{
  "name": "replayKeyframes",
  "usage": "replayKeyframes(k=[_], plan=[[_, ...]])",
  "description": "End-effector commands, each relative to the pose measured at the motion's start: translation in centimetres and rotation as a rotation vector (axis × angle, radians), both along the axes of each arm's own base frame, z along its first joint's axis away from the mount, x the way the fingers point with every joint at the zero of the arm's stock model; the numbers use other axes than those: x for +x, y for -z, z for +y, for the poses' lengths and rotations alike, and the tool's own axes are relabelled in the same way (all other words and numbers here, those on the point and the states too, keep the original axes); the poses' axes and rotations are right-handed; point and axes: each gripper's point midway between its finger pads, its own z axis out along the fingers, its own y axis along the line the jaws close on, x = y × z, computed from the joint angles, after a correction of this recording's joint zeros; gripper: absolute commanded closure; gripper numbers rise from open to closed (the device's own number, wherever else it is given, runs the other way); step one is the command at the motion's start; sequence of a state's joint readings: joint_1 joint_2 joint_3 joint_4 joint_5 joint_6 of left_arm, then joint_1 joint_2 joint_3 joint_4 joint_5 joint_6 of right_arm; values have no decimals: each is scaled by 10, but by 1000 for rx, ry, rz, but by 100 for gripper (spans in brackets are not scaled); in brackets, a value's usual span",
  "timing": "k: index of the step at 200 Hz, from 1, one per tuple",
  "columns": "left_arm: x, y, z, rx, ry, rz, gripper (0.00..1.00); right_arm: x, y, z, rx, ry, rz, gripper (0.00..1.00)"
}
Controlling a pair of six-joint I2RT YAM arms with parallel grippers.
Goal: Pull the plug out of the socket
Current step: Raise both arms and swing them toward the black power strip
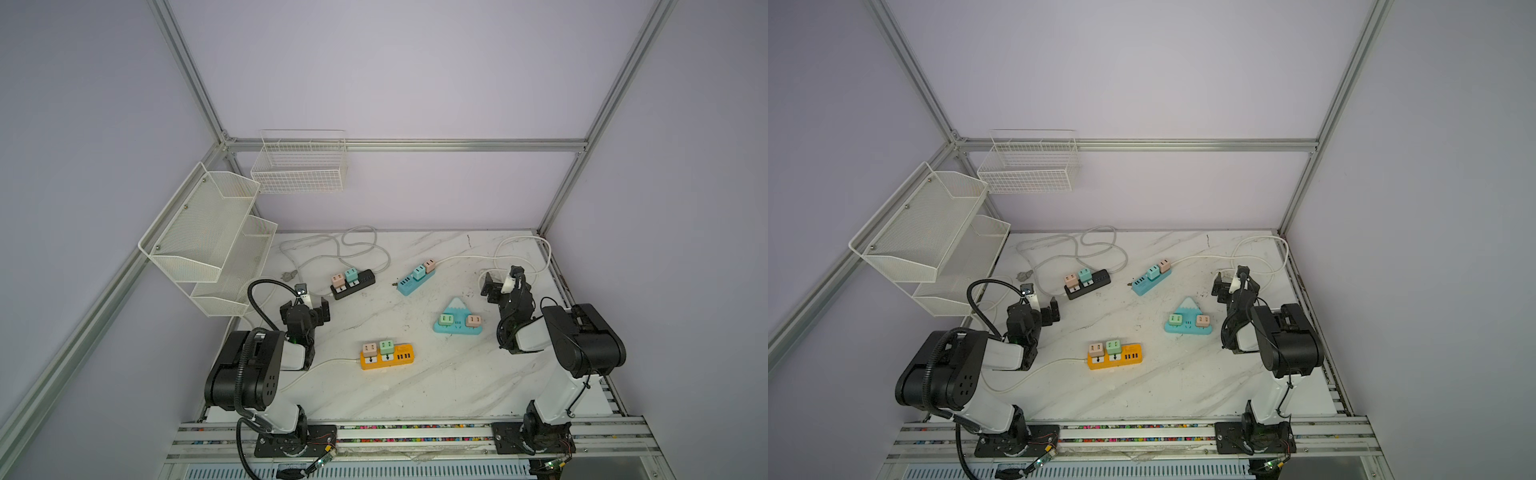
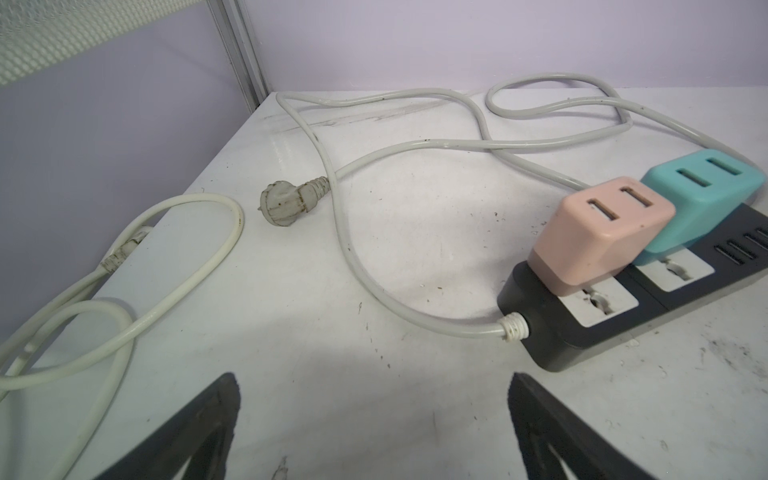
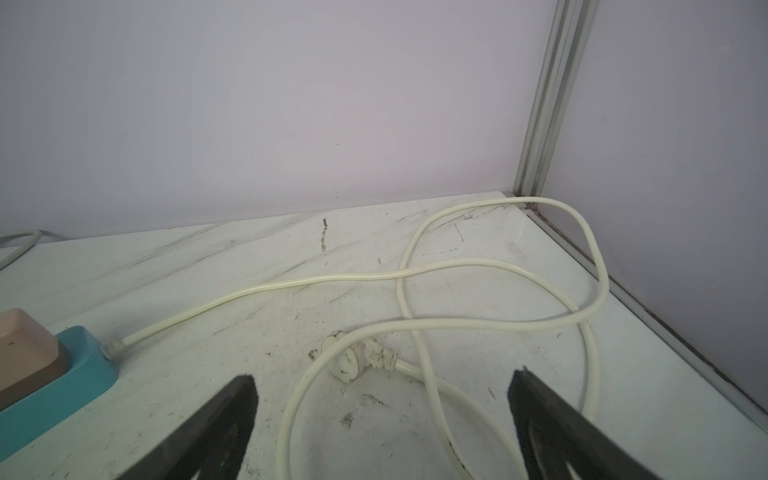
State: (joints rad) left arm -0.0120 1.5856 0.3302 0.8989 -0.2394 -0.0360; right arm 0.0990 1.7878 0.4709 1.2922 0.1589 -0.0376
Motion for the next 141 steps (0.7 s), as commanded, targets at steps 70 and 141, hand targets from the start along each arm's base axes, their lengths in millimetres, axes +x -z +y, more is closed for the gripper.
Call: replayKeyframes(k=[70,141], plan=[[3,-71,-4,-16,34,-151,0,-15,-49,-2,13,-1,-85,3],[-11,-119,-24,-233,91,-161,0,-23,-84,4,272,-14,-27,3]])
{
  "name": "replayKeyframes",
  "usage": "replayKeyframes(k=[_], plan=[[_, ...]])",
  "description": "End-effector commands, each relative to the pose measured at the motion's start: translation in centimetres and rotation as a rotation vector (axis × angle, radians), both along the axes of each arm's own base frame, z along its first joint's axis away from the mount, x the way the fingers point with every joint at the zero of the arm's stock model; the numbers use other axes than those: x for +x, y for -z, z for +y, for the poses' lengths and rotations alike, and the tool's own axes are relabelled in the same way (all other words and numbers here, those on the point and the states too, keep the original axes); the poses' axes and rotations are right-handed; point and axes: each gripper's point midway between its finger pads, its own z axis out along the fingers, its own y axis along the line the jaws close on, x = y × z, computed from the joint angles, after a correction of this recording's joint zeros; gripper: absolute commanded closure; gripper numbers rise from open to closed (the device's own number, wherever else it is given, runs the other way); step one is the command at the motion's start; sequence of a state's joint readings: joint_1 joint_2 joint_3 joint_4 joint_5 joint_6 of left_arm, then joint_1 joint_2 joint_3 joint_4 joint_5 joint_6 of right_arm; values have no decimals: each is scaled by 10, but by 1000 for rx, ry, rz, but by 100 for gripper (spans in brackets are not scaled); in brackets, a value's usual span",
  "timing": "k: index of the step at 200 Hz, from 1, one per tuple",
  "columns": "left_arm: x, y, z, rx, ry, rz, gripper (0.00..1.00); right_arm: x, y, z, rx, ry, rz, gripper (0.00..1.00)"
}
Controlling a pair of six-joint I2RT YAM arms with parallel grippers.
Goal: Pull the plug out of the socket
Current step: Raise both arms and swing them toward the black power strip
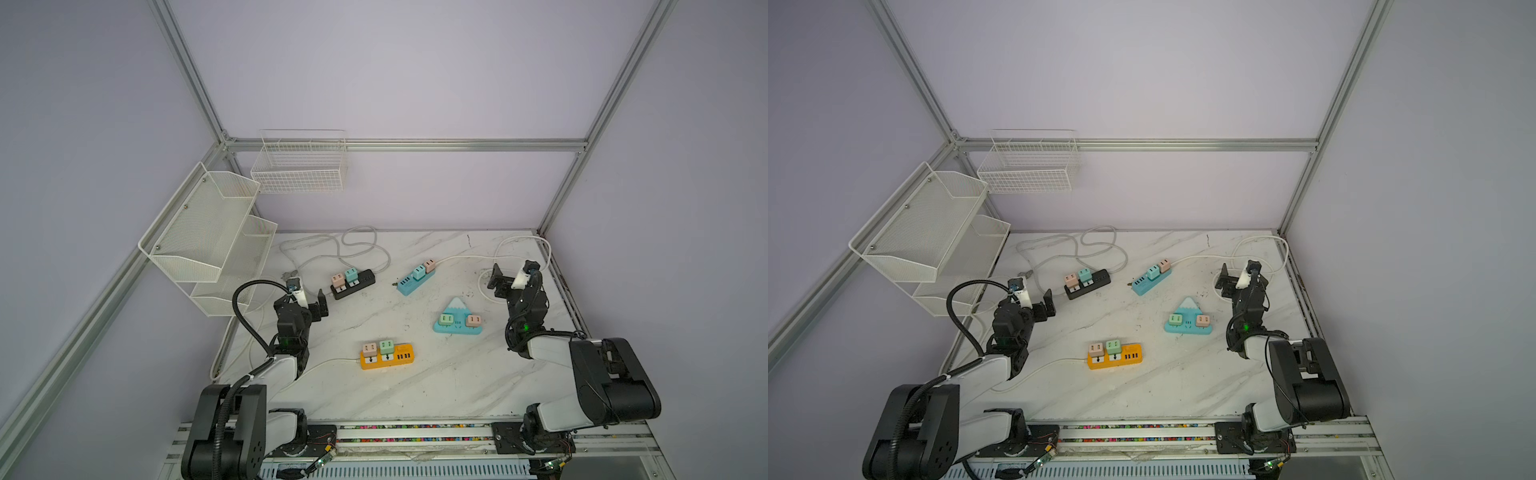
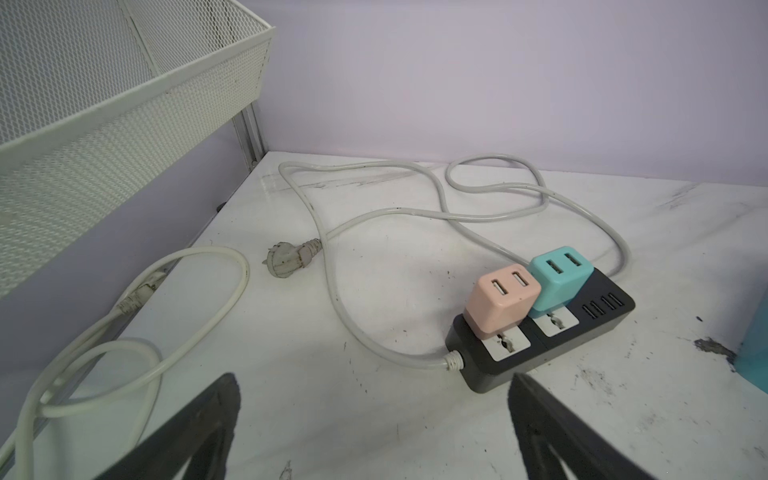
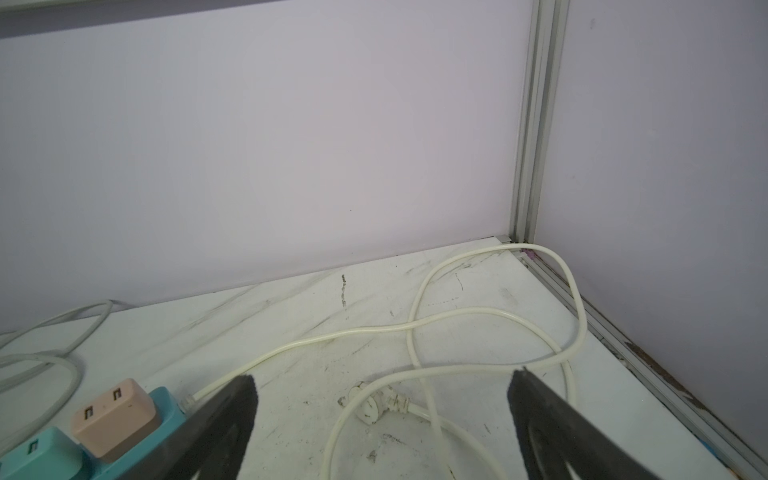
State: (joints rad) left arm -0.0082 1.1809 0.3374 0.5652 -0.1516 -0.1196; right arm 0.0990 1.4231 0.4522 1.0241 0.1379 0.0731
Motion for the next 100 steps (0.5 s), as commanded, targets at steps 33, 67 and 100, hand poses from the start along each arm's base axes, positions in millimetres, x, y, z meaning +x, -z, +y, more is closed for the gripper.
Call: replayKeyframes(k=[33,67,100], plan=[[3,-70,-17,-296,27,-44,0,1,-12,9,384,-12,136,3],[-10,-74,-18,-417,4,-64,0,-13,1,10,548,-3,162,3],[-18,-51,-10,-519,-107,35,0,-12,4,26,531,-87,220,2]])
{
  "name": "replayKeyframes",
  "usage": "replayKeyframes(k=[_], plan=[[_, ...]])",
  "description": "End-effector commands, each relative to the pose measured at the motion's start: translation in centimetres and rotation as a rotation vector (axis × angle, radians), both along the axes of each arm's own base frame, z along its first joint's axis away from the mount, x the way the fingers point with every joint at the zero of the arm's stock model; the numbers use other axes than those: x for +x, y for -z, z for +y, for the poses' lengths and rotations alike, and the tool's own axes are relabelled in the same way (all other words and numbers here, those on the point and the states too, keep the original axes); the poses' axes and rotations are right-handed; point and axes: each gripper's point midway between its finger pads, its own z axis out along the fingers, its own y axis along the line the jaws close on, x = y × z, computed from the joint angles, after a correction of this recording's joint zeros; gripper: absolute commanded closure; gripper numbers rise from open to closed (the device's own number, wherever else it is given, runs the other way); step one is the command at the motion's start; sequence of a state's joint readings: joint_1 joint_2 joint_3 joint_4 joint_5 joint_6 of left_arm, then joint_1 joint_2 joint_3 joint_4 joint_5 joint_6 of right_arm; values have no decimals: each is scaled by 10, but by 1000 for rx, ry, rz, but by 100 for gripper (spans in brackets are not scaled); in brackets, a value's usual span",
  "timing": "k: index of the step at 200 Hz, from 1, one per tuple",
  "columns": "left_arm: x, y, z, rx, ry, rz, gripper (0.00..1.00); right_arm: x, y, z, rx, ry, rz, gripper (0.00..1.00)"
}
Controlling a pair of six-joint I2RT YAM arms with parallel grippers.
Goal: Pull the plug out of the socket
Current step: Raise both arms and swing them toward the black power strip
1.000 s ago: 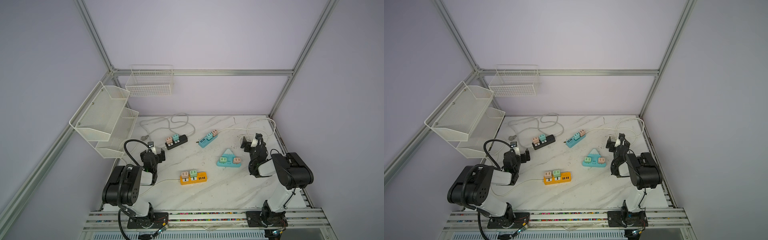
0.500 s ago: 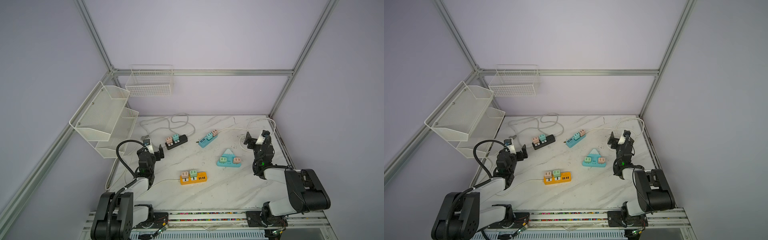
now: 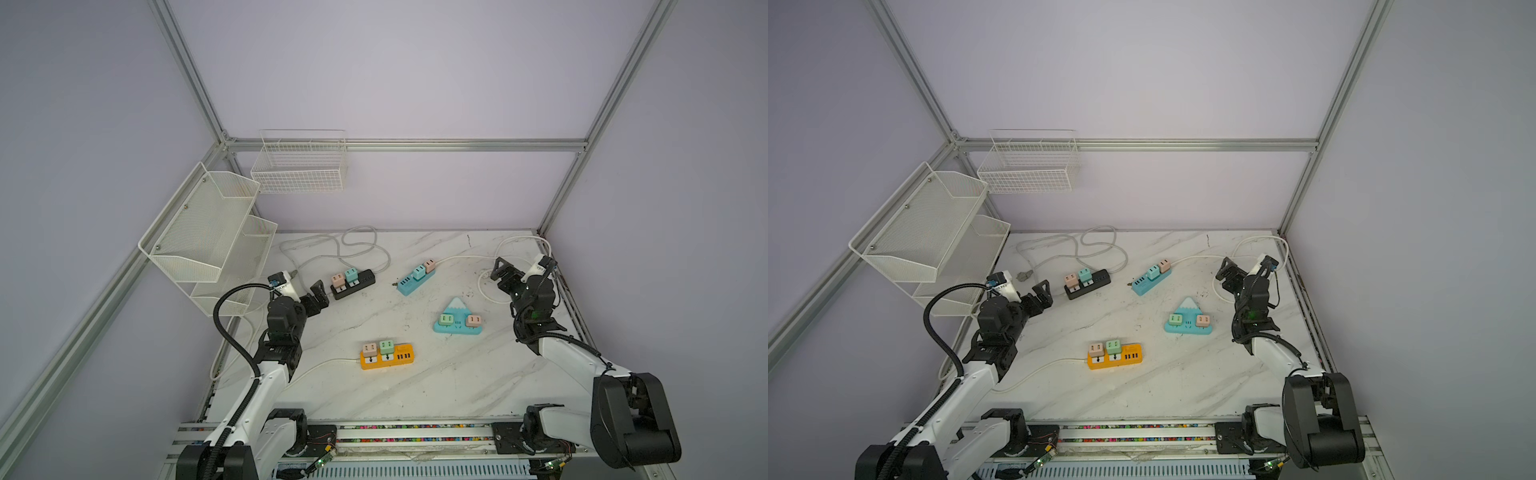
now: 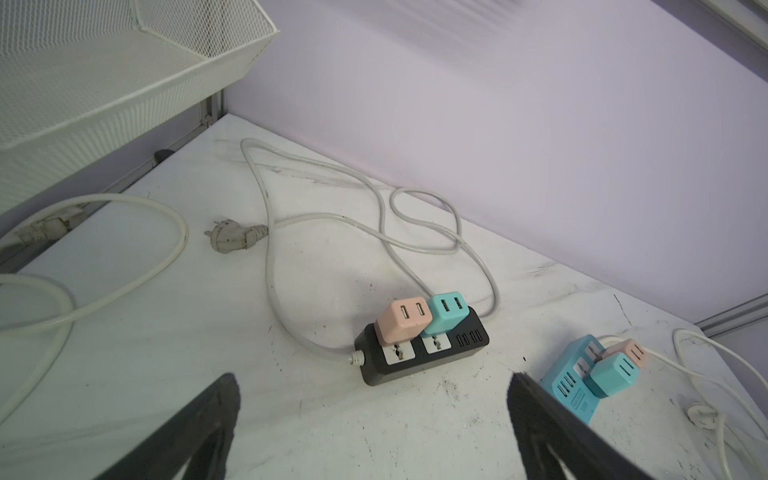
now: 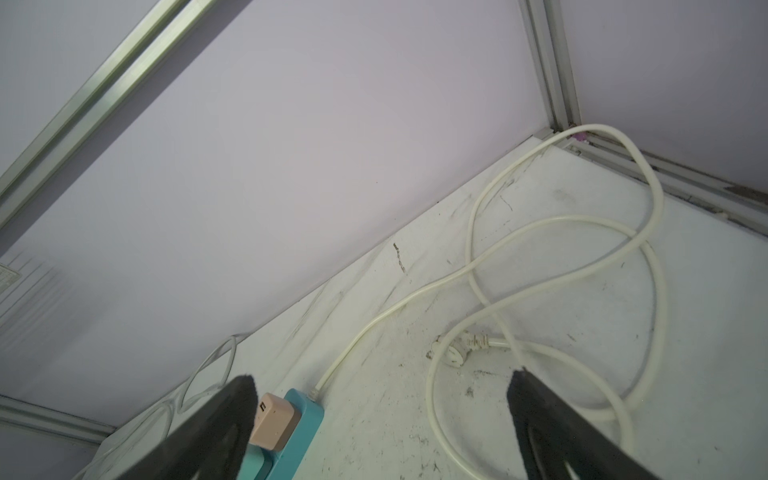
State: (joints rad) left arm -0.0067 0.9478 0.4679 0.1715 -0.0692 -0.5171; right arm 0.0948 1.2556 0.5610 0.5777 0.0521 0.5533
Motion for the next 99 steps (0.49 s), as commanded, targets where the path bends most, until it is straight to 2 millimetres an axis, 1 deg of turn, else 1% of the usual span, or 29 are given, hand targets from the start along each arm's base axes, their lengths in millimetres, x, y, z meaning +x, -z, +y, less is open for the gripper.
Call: replayKeyframes(k=[1,18,35,49,54,55,58,71,74,90,99], plan=[[-1,-5,3,-119,-55,60,0,-3,10,15,65,-76,57,3],[-2,-1,-5,-141,-14,115,0,-3,9,24,77,-121,68,2],[-1,-2,-17,-168,48,123,0,-2,6,42,72,-186,79,2],[1,-6,-28,-207,100,120,0,-4,6,63,45,-246,105,2],[1,-7,-31,-217,117,121,0,-4,6,67,35,-254,112,2],[1,-8,-32,-220,118,120,0,-4,6,70,31,-263,114,2],[1,-8,-33,-226,123,122,0,-4,6,72,22,-267,118,2],[3,-12,-39,-250,149,119,0,-8,6,94,-22,-310,138,2],[3,-12,-40,-255,154,121,0,-9,6,96,-26,-314,141,2],[6,-16,-46,-267,175,123,0,-15,5,123,-49,-380,149,2],[9,-18,-51,-266,193,127,0,-17,6,134,-55,-406,158,3]])
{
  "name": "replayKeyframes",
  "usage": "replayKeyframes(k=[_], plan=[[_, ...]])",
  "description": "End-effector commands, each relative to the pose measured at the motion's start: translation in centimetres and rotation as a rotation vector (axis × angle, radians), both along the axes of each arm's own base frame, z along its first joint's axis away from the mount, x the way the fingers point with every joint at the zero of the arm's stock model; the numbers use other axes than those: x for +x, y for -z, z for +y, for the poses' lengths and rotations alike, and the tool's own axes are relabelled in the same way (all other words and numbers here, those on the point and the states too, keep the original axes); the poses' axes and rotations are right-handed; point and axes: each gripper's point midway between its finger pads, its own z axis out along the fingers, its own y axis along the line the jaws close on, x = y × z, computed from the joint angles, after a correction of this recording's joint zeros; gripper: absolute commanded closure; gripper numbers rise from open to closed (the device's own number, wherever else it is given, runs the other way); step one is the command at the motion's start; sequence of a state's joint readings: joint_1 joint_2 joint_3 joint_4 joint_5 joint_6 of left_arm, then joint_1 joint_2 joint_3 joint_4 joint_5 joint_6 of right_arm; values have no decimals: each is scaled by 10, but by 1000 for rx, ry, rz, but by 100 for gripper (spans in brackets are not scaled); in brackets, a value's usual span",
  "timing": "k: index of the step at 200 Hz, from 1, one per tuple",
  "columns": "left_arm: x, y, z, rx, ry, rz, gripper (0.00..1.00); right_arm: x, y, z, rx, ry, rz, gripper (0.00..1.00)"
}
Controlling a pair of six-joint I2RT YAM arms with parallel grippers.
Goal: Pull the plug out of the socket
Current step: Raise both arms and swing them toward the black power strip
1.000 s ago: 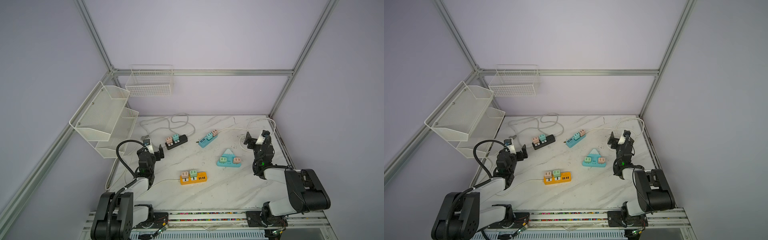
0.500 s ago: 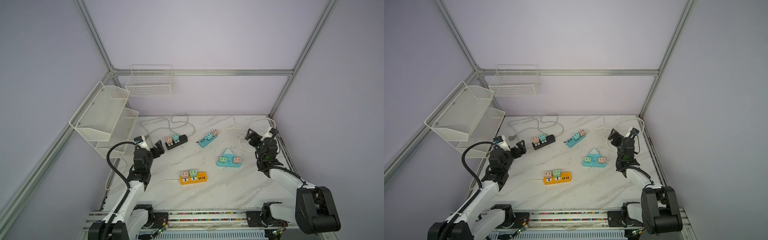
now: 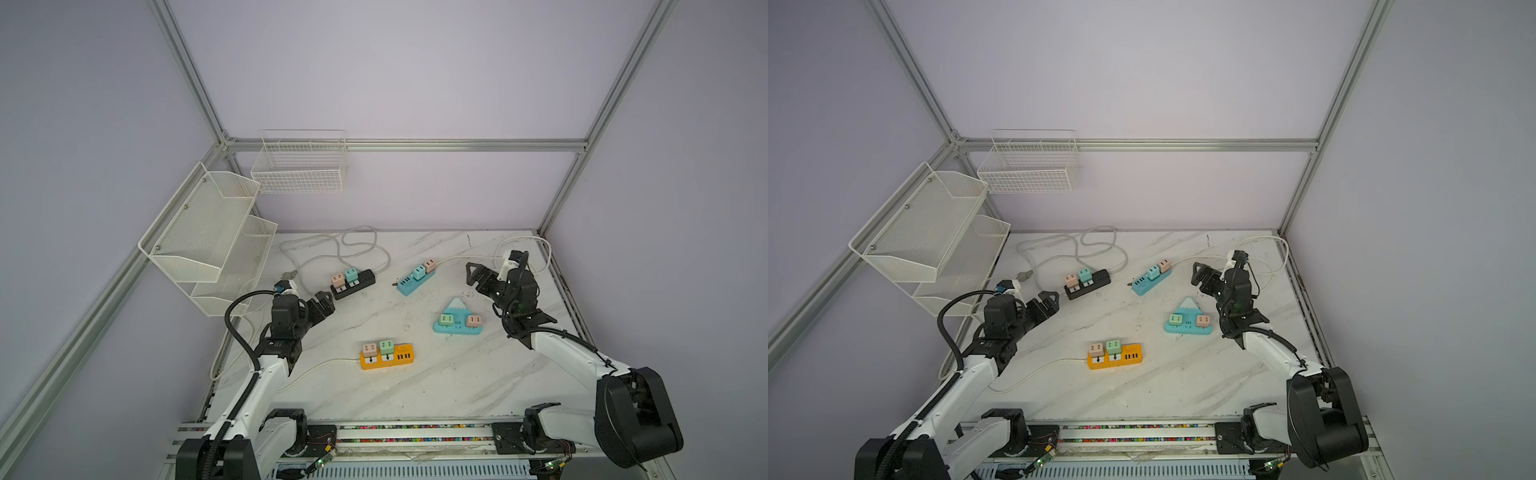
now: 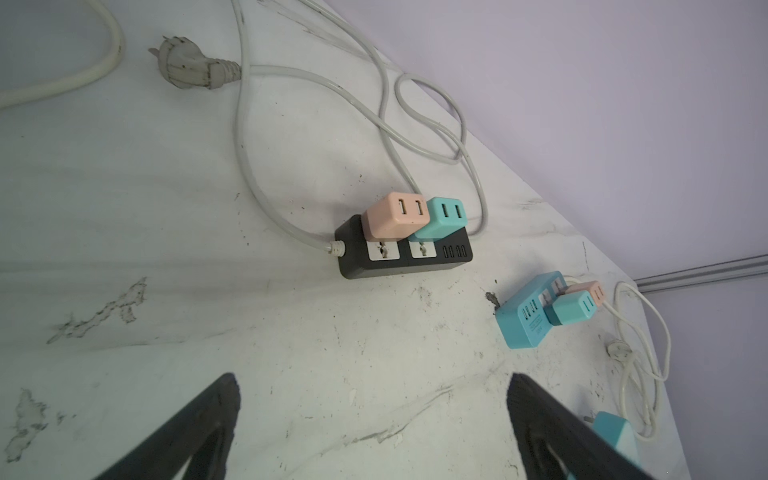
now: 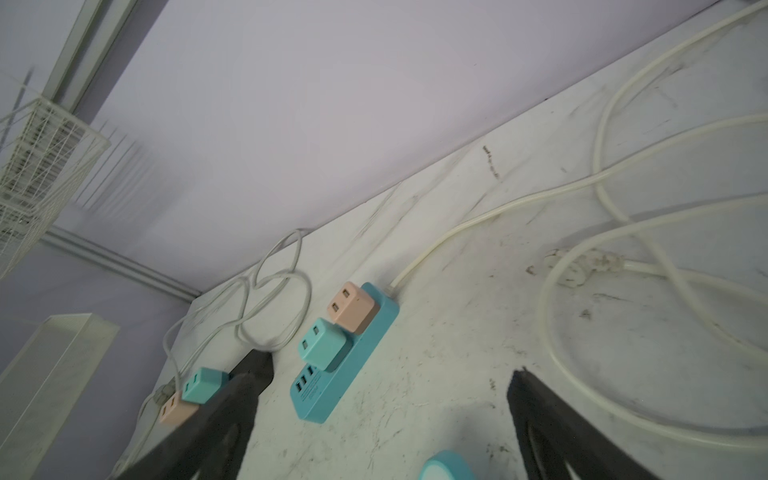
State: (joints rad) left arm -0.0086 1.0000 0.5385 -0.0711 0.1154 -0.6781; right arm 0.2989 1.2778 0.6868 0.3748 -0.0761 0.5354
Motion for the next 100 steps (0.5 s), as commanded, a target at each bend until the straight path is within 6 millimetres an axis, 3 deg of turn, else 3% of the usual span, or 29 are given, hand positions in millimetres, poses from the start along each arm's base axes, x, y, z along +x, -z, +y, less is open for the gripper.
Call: replayKeyframes(k=[1,62,68,100], plan=[[20,-55,-20,-60,73,-105,0,-8,9,30,-56,-80,51,3],[48,-71,-42,53,188,-121,0,-28,10,102,-89,-249,66,2],[52,-74,-43,67,202,-129,0,-29,19,109,-100,-264,86,2],[72,-85,-50,121,266,-158,0,-34,26,134,-111,-312,94,3]])
